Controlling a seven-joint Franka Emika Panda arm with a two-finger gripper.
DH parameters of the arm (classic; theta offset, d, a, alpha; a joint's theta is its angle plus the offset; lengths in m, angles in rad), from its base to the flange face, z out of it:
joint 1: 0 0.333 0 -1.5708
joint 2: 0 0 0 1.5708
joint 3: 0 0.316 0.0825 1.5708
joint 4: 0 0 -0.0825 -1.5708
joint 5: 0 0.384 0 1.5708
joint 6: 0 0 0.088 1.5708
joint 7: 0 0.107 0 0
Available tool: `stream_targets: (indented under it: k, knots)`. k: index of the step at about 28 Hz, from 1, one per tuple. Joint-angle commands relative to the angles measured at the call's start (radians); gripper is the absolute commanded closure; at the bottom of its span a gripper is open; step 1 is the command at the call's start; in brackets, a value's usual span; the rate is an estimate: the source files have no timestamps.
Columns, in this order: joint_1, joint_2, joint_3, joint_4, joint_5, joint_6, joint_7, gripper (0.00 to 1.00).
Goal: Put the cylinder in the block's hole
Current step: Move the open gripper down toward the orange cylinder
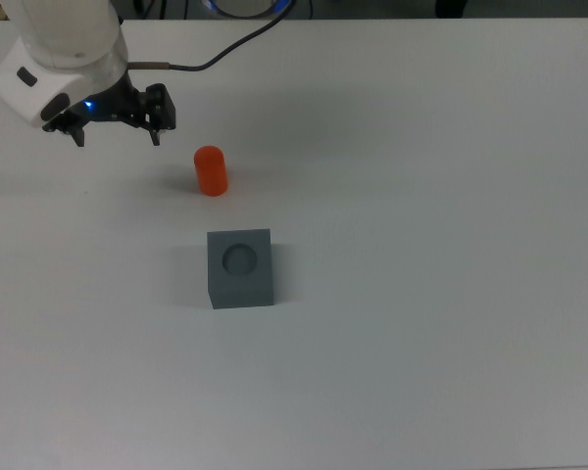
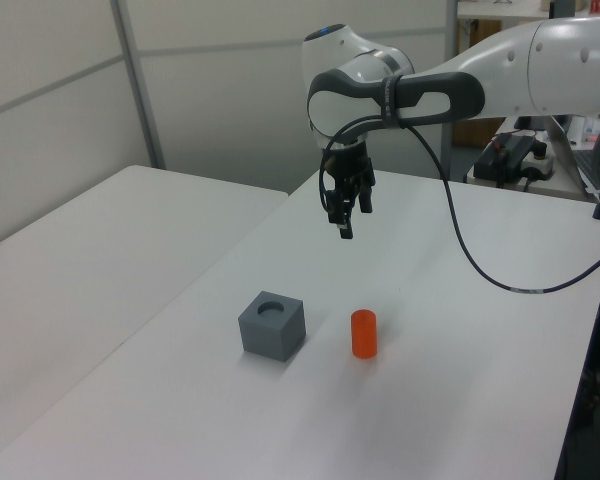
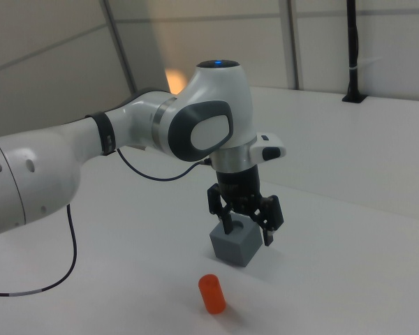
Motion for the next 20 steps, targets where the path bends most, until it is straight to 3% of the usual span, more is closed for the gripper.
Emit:
stream_targets:
  k: [1,4,6,7,12,20]
  knots:
    - [-0.004,-0.070,0.004,-0.046,-0.007,-0.003,-0.003,0.00]
    - [-0.006,-0.109,0.004,-0.096,-0.006,0.043,-0.008,0.00]
    - [-0.006,-0.144,0.006,-0.162,-0.004,0.106,-0.006,0.00]
    - [-0.006,-0.182,0.006,-0.229,-0.003,0.176,-0.006,0.00]
    - [0.002,-0.264,0.015,-0.382,-0.001,0.283,-0.028,0.00]
    - [0.042,-0.284,0.049,-0.499,0.000,0.292,-0.101,0.00]
